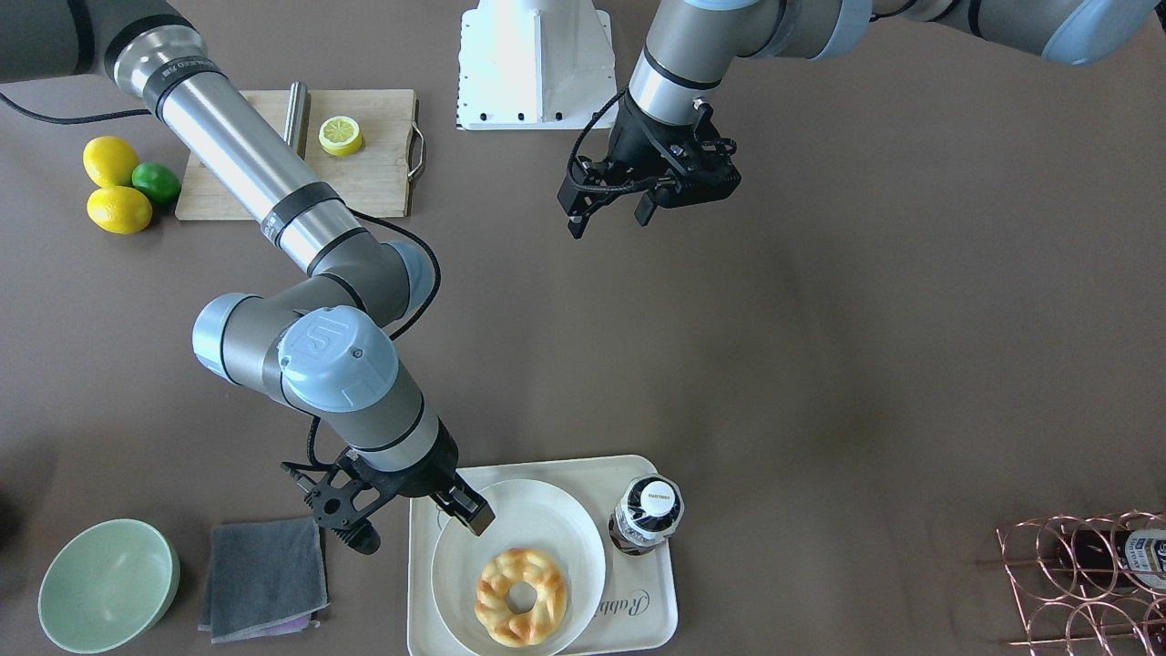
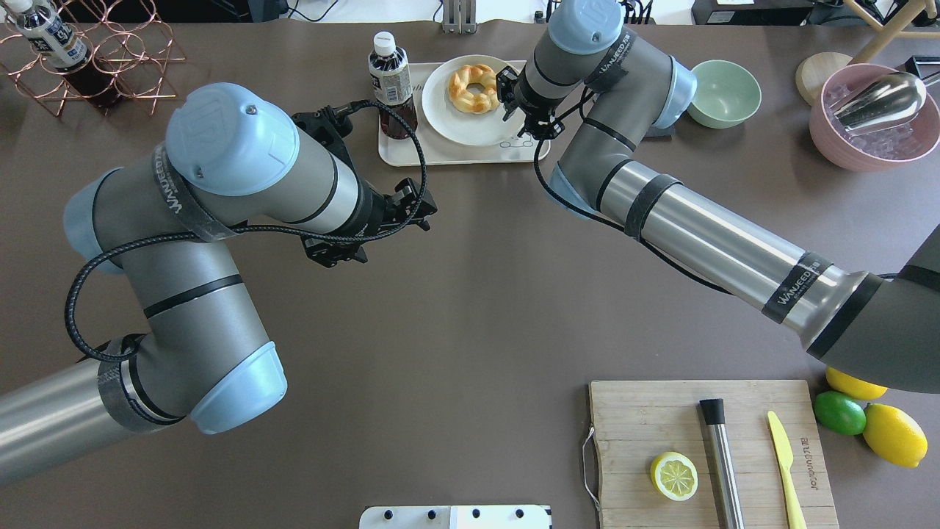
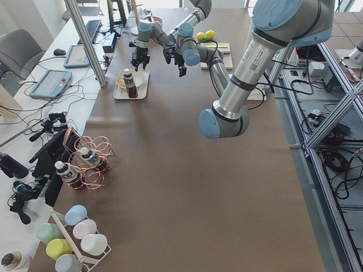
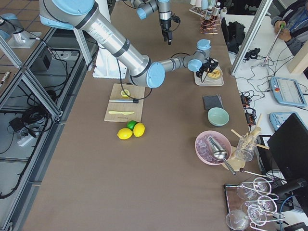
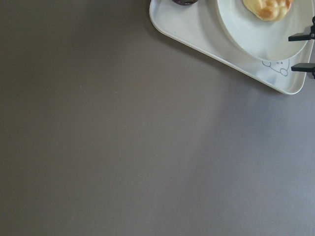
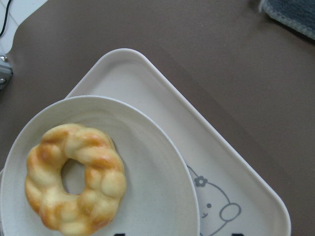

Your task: Place donut on tray

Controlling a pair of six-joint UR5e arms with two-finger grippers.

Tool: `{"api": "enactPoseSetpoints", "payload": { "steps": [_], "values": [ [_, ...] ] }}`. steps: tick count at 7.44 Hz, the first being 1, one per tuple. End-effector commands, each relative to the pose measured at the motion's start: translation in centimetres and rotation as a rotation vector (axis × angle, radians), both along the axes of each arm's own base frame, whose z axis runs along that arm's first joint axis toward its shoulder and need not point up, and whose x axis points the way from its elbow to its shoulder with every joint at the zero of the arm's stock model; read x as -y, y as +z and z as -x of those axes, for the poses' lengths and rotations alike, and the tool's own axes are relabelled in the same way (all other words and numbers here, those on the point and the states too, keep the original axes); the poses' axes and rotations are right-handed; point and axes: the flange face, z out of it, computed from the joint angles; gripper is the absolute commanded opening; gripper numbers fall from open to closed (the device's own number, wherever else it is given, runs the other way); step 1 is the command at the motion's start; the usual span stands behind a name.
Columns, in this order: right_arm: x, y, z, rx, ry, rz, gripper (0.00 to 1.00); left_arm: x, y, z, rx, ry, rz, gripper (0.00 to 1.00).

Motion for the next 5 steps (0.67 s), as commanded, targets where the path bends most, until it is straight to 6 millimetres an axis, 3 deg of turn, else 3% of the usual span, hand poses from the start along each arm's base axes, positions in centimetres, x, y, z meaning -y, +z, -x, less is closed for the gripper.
{"api": "enactPoseSetpoints", "payload": {
  "steps": [1, 2, 3, 4, 5],
  "values": [
    [-0.7, -1.8, -4.7, -0.049, -0.153, -0.102, 1.0, 0.1, 0.1, 1.7, 0.05, 0.026, -0.041, 0.97],
    [-2.3, -1.5, -7.3, -0.093, -0.235, -0.149, 1.0, 1.1, 0.5, 3.7, 0.126, 0.084, -0.136, 0.97],
    [-3.7, 0.1, -10.9, -0.119, -0.298, -0.204, 1.0, 1.6, 1.3, 5.3, 0.215, 0.168, -0.228, 0.97],
    [-3.9, 3.0, -15.6, -0.113, -0.352, -0.254, 1.0, 1.8, 4.1, 8.2, 0.252, 0.232, -0.285, 0.97],
    [-4.0, 6.1, -20.7, -0.112, -0.373, -0.29, 1.0, 3.4, 6.5, 11.8, 0.248, 0.312, -0.33, 0.97]
  ]
}}
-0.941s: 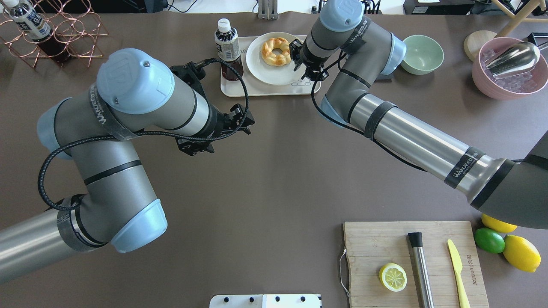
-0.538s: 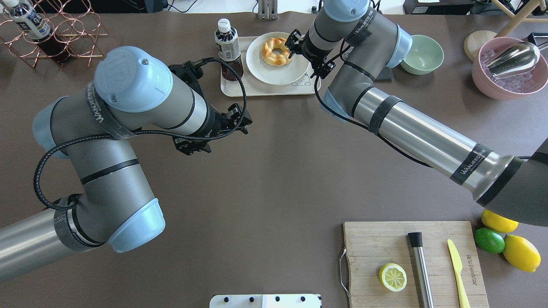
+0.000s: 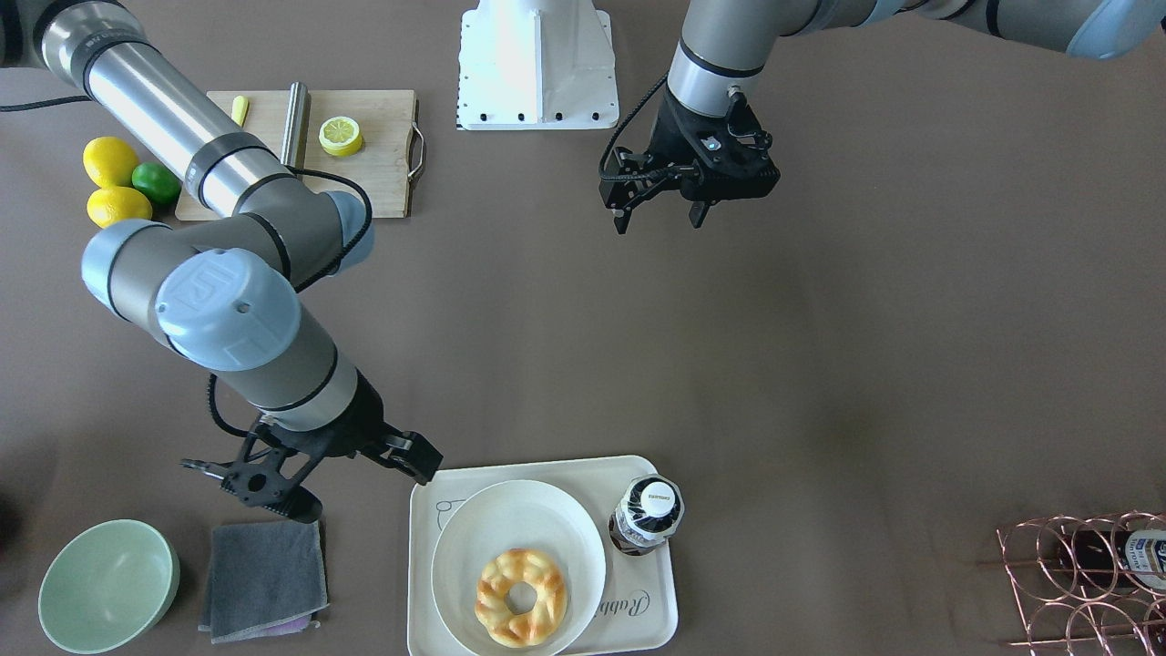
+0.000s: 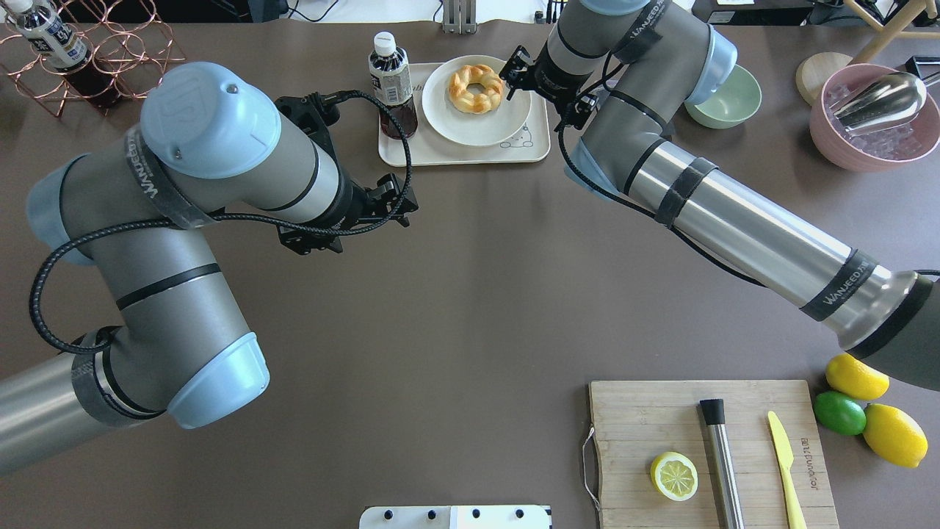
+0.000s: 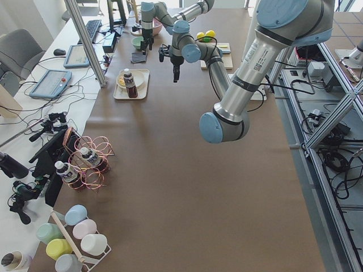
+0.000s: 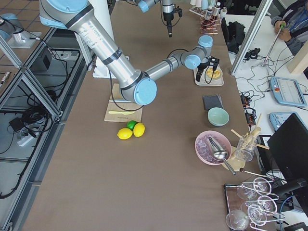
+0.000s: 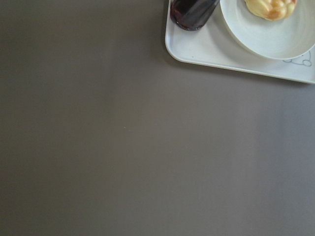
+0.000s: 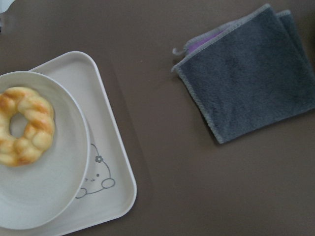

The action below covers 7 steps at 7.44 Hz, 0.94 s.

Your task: Place donut on tray

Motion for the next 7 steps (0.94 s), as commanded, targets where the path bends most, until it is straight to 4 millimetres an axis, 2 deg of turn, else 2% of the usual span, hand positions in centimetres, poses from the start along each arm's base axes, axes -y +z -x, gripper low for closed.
{"api": "enactPoseSetpoints", "payload": {
  "steps": [1, 2, 3, 4, 5, 6, 7],
  "values": [
    [-1.2, 7.7, -13.2, 0.001, -0.095, -0.113, 1.0, 3.3, 6.4, 8.9, 0.057, 0.167, -0.105, 0.97],
    [-1.9, 11.6, -19.5, 0.008, -0.129, -0.16, 1.0, 3.4, 9.2, 11.5, 0.083, 0.212, -0.136, 0.97],
    [-3.7, 16.2, -25.0, -0.017, -0.15, -0.202, 1.0, 4.3, 13.1, 15.5, 0.112, 0.246, -0.156, 0.97],
    [-5.7, 20.6, -29.9, -0.05, -0.178, -0.25, 1.0, 5.2, 17.3, 21.0, 0.126, 0.285, -0.185, 0.97],
    [-7.1, 23.9, -33.5, -0.079, -0.206, -0.283, 1.0, 5.6, 21.4, 25.4, 0.117, 0.329, -0.195, 0.97],
    [-8.2, 26.1, -37.1, -0.109, -0.234, -0.307, 1.0, 5.9, 25.7, 29.6, 0.123, 0.356, -0.216, 0.97],
    [-9.4, 27.4, -40.2, -0.13, -0.255, -0.32, 1.0, 5.3, 29.2, 32.2, 0.095, 0.367, -0.22, 0.97]
  ]
}}
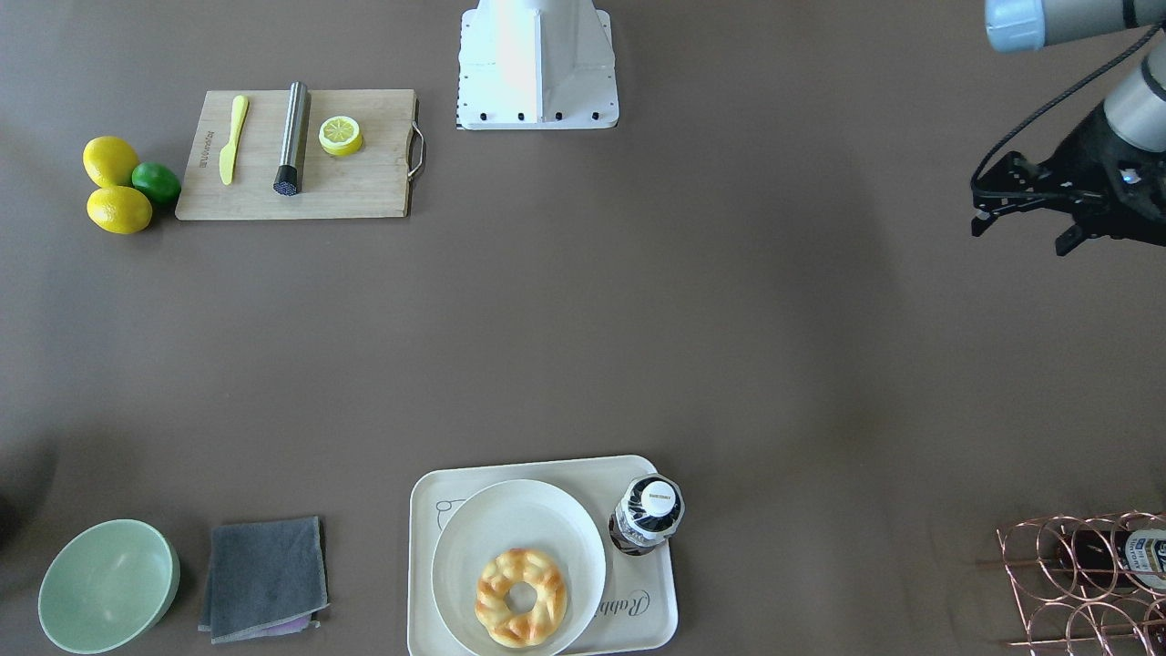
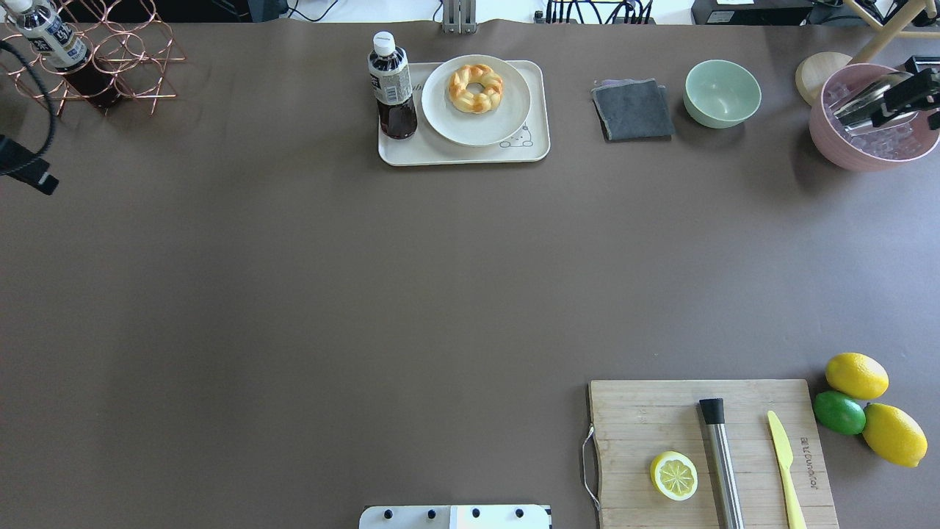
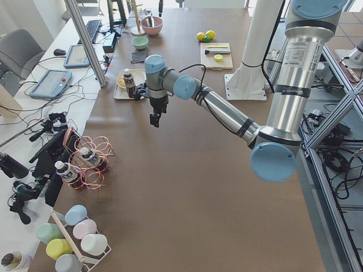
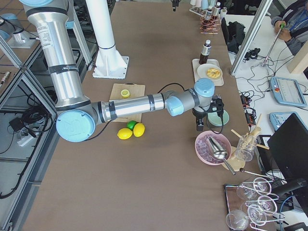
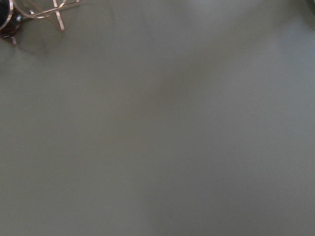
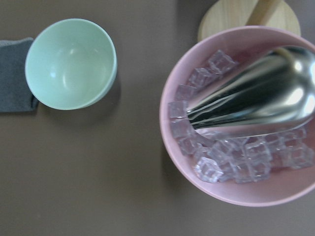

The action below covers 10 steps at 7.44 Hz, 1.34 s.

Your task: Place donut on tray

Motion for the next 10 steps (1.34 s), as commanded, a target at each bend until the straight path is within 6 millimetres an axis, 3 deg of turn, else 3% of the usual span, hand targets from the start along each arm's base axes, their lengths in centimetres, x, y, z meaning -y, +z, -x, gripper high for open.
{"api": "enactPoseSetpoints", "payload": {
  "steps": [1, 2, 3, 5, 9, 10],
  "values": [
    [-3.2, 3.9, -8.6, -0.059, -0.054, -0.042, 1.0, -1.5, 10.2, 7.1, -0.033, 0.038, -0.007, 0.97],
    [-3.6, 4.5, -10.5, -0.08, -0.08, -0.048, 1.0, -2.7, 14.0, 7.8, -0.036, 0.028, -0.015, 0.97],
    [-3.8, 4.8, -11.5, -0.09, -0.095, -0.048, 1.0, -3.1, 15.6, 8.6, -0.034, 0.012, -0.011, 0.97],
    [-4.8, 5.2, -11.8, -0.095, -0.115, -0.065, 1.0, -4.1, 17.3, 10.6, -0.024, 0.018, -0.018, 0.97],
    [-4.0, 4.5, -7.8, -0.115, -0.183, -0.08, 1.0, -3.8, 17.6, 16.7, -0.017, -0.08, -0.049, 0.97],
    [-4.0, 4.4, -7.7, -0.113, -0.185, -0.081, 1.0, -3.9, 18.1, 16.9, -0.012, -0.086, -0.039, 0.97]
  ]
}}
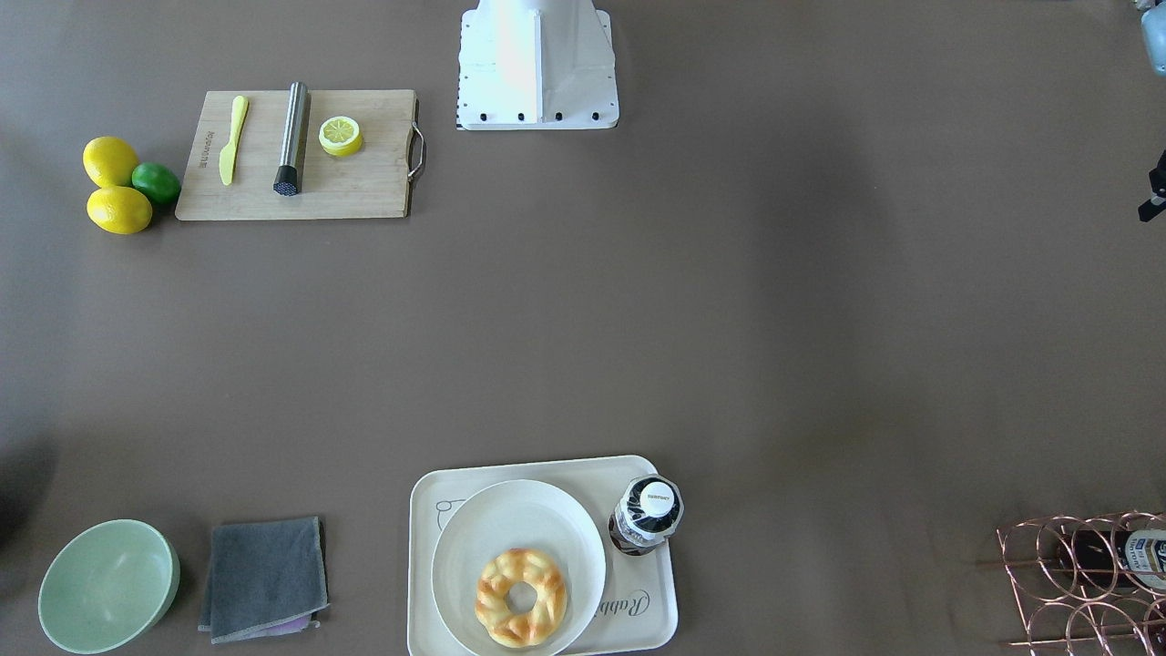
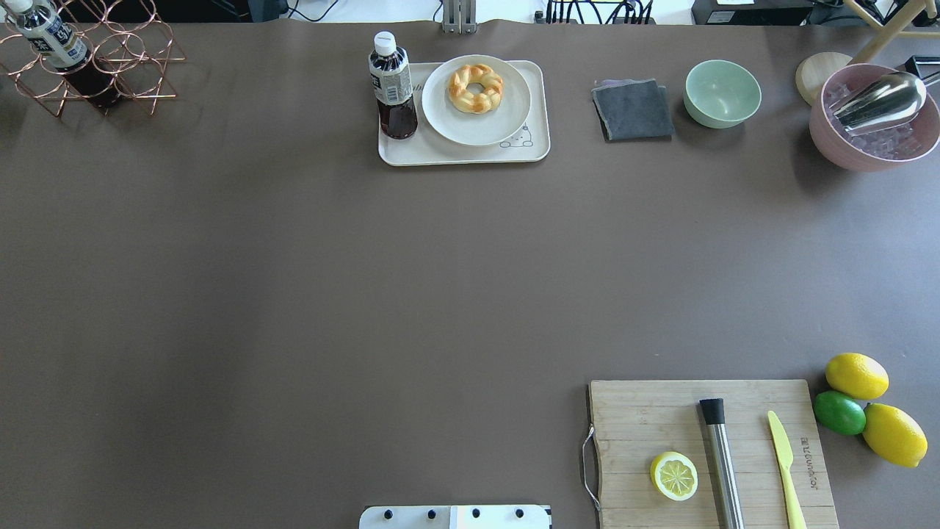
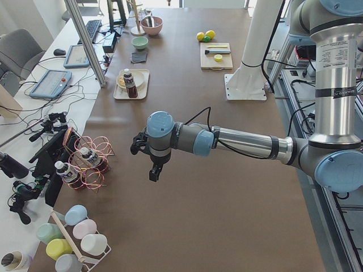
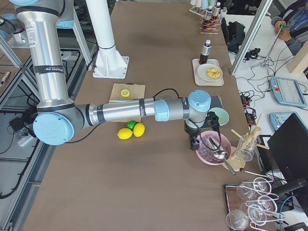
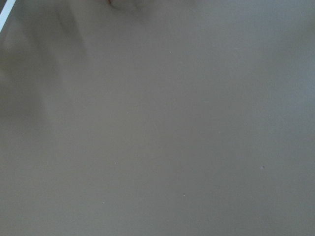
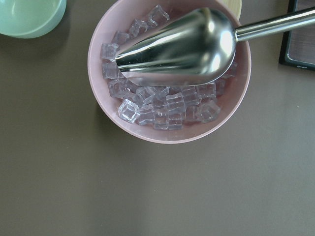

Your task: Place donut on tray

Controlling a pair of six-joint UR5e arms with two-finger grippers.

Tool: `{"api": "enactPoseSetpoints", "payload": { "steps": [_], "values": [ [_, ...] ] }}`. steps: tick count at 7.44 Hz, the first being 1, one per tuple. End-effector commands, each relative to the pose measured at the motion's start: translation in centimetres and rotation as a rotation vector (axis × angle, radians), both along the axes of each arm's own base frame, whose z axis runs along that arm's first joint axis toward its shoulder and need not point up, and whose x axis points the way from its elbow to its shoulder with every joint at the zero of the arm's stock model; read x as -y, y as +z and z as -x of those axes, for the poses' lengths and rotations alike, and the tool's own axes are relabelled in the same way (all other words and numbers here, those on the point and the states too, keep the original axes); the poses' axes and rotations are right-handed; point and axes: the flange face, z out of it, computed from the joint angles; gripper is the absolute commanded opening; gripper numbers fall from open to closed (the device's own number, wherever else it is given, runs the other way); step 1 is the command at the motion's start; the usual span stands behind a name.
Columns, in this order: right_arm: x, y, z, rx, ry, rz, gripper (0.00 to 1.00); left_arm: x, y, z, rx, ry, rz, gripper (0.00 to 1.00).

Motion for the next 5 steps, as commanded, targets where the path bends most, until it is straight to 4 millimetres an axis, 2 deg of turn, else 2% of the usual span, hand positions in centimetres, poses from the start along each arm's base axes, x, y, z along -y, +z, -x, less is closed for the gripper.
{"api": "enactPoseSetpoints", "payload": {
  "steps": [1, 2, 4, 5],
  "values": [
    [0.3, -0.4, 1.0, 0.0, -0.018, -0.008, 1.0, -0.4, 0.9, 2.4, 0.004, -0.051, 0.012, 0.97],
    [0.1, -0.7, 0.9, 0.005, -0.017, -0.014, 1.0, -0.5, 1.1, 3.1, 0.0, -0.069, 0.025, 0.97],
    [0.1, -1.1, 2.0, 0.005, -0.029, -0.011, 1.0, -0.5, 2.4, 3.2, 0.001, -0.068, 0.044, 0.97],
    [0.0, -1.1, 2.2, 0.006, -0.031, -0.01, 1.0, -1.1, 2.0, 3.7, 0.011, -0.08, 0.03, 0.97]
  ]
}}
